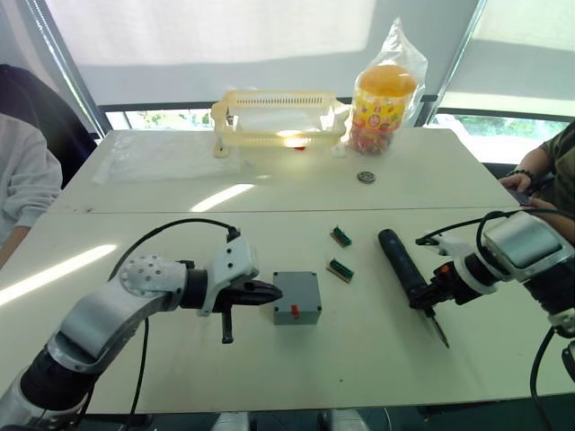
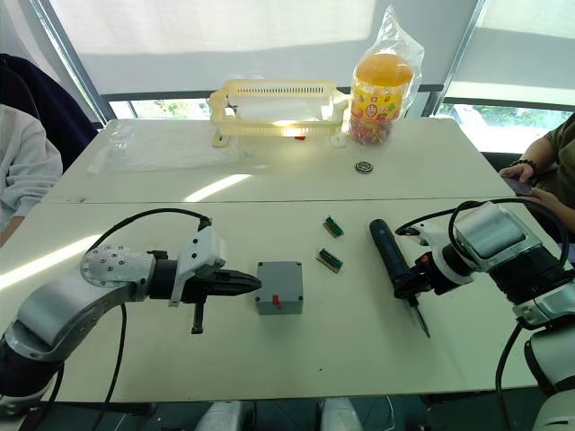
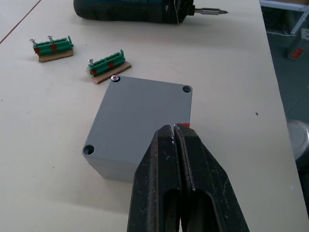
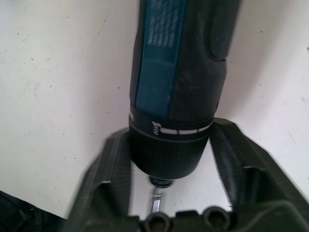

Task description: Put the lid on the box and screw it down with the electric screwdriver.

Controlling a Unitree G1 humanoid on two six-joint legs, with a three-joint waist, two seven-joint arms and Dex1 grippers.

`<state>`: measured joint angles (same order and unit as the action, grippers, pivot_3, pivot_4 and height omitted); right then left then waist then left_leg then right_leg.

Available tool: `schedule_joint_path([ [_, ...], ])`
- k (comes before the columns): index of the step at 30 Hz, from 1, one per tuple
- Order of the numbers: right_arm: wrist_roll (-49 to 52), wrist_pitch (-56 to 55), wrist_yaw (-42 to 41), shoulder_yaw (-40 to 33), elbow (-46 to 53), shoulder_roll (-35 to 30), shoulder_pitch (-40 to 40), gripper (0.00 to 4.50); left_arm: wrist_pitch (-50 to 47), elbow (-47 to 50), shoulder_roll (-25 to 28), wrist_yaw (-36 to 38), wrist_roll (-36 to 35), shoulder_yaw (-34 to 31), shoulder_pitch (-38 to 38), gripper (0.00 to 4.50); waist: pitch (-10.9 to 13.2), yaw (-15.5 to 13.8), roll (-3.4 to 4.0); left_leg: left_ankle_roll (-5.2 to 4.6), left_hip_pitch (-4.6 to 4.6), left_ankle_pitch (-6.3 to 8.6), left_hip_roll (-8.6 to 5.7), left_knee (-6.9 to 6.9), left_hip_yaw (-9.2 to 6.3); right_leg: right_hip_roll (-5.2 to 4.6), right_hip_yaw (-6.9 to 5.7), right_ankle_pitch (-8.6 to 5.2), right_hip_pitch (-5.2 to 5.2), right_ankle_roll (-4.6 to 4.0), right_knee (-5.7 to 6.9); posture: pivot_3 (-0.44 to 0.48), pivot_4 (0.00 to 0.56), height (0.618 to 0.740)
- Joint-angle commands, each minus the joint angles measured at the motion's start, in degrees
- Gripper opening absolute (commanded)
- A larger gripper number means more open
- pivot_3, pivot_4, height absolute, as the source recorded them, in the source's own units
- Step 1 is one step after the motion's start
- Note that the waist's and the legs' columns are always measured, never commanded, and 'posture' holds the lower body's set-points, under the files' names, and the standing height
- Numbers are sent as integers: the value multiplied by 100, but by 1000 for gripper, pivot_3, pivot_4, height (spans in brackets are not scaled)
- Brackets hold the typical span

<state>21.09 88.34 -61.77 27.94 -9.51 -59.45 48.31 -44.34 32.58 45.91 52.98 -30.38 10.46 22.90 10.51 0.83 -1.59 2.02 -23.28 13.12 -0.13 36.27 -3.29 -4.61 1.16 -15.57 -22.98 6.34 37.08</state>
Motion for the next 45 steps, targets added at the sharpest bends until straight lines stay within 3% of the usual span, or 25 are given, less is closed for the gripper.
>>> schedule_joint_path([
  [1, -165, -5, 478, -66, -213, 139, -117, 4458, 123, 46, 0, 52, 39, -38, 104, 0, -7, 0, -12, 0, 3, 0, 0, 2, 0, -1, 0, -1, 7, -2, -3, 0, 150, 740],
  [12, -203, -140, 810, 105, -183, 284, -187, 4458, 150, 30, -24, 17, 126, -46, -10, 0, -28, -1, -45, 1, 15, 0, -2, 9, -2, -4, -1, -10, 28, -23, -13, 0, 150, 740],
  [15, -202, -134, 898, 167, -17, 294, -275, 3579, 136, 64, -18, -9, 115, -59, -54, 0, -32, -5, -51, 1, 16, 0, -2, 9, -3, -4, -2, -11, 29, -23, -13, 0, 150, 740],
  [19, -114, 43, 987, 110, 264, 252, -426, 1776, 159, 45, 34, 14, 109, -101, -86, 0, -32, -4, -52, 0, 16, 0, -1, 6, -5, -4, -3, -11, 28, -24, -13, 0, 150, 740],
  [20, -85, 95, 1008, 70, 336, 232, -470, 1763, 183, 18, 63, 39, 123, -115, -89, 0, -32, -4, -52, 0, 16, 0, -1, 5, -5, -4, -4, -11, 28, -23, -13, 0, 150, 740],
  [22, -58, 211, 1108, -175, 416, 181, -514, 1763, 245, -93, 134, 115, 175, -137, -26, 0, -32, -10, -51, 0, 16, 1, -1, 2, -8, -4, -7, -11, 28, -24, -13, 0, 150, 740],
  [24, 44, 364, 1319, -996, 100, 125, -128, 1763, 265, -275, 276, 306, 128, -259, 114, 0, -27, -20, -43, 0, 15, 0, -1, 0, -10, -4, -10, -12, 27, -24, -13, 0, 150, 740],
  [27, 388, 416, 1622, -1700, -78, -37, 245, 1763, 314, -487, 402, 550, 9, -416, 208, 0, 22, -19, 37, 1, -12, 0, -7, 8, -1, -10, -2, -9, -3, -26, -10, 0, 150, 740],
  [31, 440, 416, 2173, -2943, 908, -243, 108, 1763, 351, -998, 313, 929, -89, -398, 709, 0, 51, -16, 84, 0, -31, -1, -8, -7, 9, -9, 7, 3, -40, 1, 1, 0, 150, 740],
  [34, 314, 262, 2700, -4127, 1891, 523, -119, 1763, 528, -1477, 157, 1222, 3, -198, 1102, 0, 52, 21, 85, 0, -30, 0, -4, -22, -1, -2, -3, 1, -51, 4, 15, 0, 150, 740],
  [38, 314, -1585, 3677, -5491, 3398, 2419, -653, 1763, 391, -2218, -441, 1185, -151, -251, 1597, 0, 52, 52, 86, -2, -22, 0, 3, -22, 1, 9, 3, 2, -51, 4, 26, 0, 150, 740],
  [40, 348, -2552, 3991, -5749, 3969, 3270, -971, 1763, 452, -2381, -675, 1118, -60, -213, 1705, 0, 57, 24, 95, -1, -22, 0, 3, -19, -6, 9, -3, 2, -47, 4, 32, 0, 150, 740],
  [43, 514, -3457, 4212, -5564, 4598, 4223, -1506, 1763, 517, -2429, -924, 1002, 142, -43, 1729, 0, 58, -28, 96, 0, -27, -1, -2, -17, -5, 0, -3, 1, -48, 8, 32, 0, 150, 740],
  [45, 751, -3775, 4173, -5389, 4861, 4580, -1786, 1763, 531, -2369, -932, 1040, 203, 16, 1685, 0, 58, -12, 96, 2, -29, -2, -5, -15, -4, -5, -2, 2, -45, 9, 26, 0, 150, 740],
])
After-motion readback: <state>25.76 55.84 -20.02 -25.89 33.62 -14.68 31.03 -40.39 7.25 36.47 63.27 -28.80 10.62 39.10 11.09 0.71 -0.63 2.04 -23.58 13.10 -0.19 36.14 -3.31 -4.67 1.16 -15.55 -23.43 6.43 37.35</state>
